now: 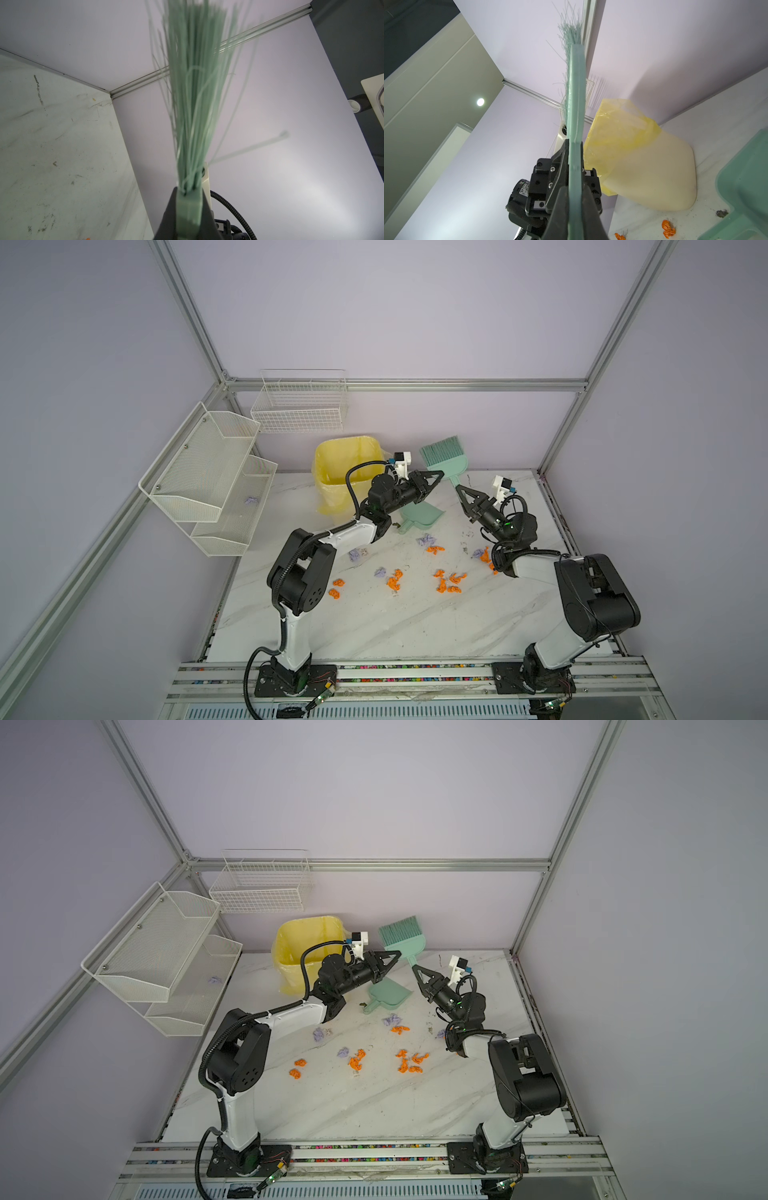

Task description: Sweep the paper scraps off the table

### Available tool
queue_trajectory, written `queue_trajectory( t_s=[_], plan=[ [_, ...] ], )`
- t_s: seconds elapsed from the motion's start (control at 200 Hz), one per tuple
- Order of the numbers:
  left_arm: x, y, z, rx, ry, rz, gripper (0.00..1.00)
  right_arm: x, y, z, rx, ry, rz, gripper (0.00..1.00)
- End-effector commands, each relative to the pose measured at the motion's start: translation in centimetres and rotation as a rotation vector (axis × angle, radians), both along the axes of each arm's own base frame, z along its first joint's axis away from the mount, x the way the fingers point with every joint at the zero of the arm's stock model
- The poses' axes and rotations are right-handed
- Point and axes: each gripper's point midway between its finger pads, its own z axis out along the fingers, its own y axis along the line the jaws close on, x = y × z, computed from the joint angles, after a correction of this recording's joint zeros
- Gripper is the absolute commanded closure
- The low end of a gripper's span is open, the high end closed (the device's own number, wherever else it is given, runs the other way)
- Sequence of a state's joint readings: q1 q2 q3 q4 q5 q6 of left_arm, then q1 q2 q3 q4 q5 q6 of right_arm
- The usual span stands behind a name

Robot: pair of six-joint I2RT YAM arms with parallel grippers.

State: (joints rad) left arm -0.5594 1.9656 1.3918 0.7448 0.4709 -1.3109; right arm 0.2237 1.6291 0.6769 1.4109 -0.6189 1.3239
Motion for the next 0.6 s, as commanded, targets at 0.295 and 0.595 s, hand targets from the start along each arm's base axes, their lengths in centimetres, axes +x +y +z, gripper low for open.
queue_trajectory(
  t_s=[0.295, 0.595],
  plan=[
    [-1.0, 0.0, -2.8, 0.111, 0.022, -0.007, 0.64, -1.4, 0.2, 3.6, -0.027, -0.102, 0.050, 1.00],
    [-3.9, 1.8, -3.4, 0.281, 0.017, -0.010, 0.22, -0.2, -2.3, 3.8, -0.206, -0.059, -0.031, 1.00]
  ],
)
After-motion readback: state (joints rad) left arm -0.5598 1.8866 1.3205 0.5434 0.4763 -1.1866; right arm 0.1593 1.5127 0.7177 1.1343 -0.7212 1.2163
